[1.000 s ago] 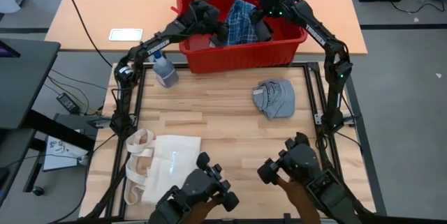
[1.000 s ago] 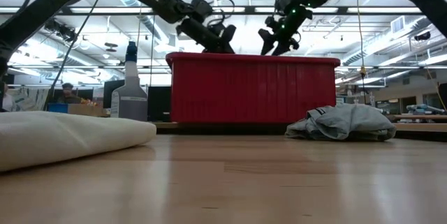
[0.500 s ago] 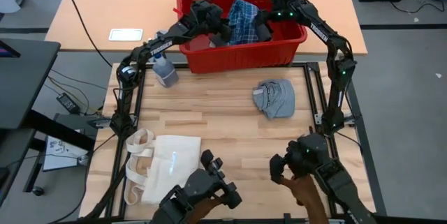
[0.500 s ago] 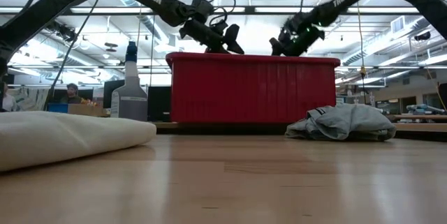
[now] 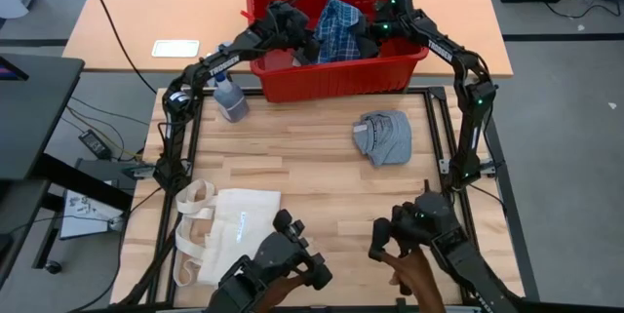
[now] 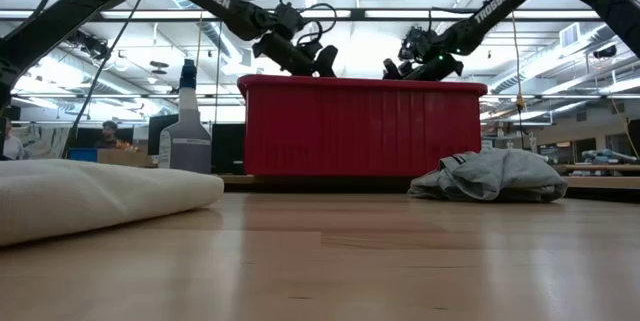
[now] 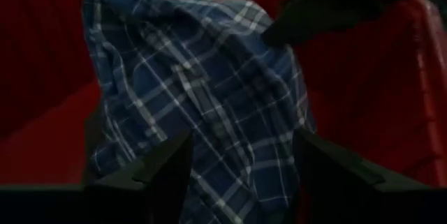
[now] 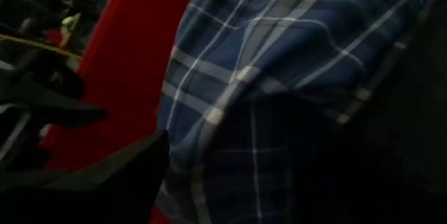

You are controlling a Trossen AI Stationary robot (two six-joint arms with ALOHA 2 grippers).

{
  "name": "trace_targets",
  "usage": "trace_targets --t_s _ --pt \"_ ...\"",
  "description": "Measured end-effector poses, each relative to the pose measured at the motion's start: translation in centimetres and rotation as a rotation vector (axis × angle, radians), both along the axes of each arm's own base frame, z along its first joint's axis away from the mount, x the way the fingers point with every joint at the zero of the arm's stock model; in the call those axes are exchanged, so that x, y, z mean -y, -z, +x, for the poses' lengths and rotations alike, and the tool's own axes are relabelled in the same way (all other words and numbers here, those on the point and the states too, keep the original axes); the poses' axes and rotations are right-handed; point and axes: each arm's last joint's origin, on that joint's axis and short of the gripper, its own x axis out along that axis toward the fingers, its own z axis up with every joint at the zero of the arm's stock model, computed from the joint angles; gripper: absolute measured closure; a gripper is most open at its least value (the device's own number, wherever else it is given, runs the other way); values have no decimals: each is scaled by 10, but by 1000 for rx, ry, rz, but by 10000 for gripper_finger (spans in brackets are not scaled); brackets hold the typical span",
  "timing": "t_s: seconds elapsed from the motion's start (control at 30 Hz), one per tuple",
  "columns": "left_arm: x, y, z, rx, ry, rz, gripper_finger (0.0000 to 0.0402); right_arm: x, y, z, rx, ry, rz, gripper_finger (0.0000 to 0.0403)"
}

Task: Fold laundry
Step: Remove the folded blue checkered polo shirt from the red bin

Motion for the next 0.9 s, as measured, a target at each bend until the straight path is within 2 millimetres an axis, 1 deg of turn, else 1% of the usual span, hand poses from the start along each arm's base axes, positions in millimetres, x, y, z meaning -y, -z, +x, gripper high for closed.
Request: trace_targets --t_s 0.13,0.2,0.27,0.33,0.4,0.43,0.73,0.8,0.9 --pt "-3 -2 -1 17 -8 14 150 -3 0 13 -56 75 -55 21" --pt "-3 -2 -2 20 -11 13 150 -2 0 21 -22 72 -91 21" --pt "-4 -3 -2 31 -13 21 150 0 6 27 -15 97 -82 21" --pt "-4 -4 -2 35 -15 18 150 3 17 31 -29 135 -39 23" --pt "-4 -3 -2 34 -17 11 150 5 29 32 -48 158 8 27" --pt "-4 -3 -2 35 -18 9 150 5 31 31 -56 166 20 29" --pt "-4 -3 -2 53 -32 -25 150 -1 28 29 -68 195 99 33" --pt "-4 -3 -2 53 -32 -26 150 -1 32 28 -91 220 102 35" --pt "-4 -3 -2 58 -35 -33 150 0 41 27 -67 220 74 43"
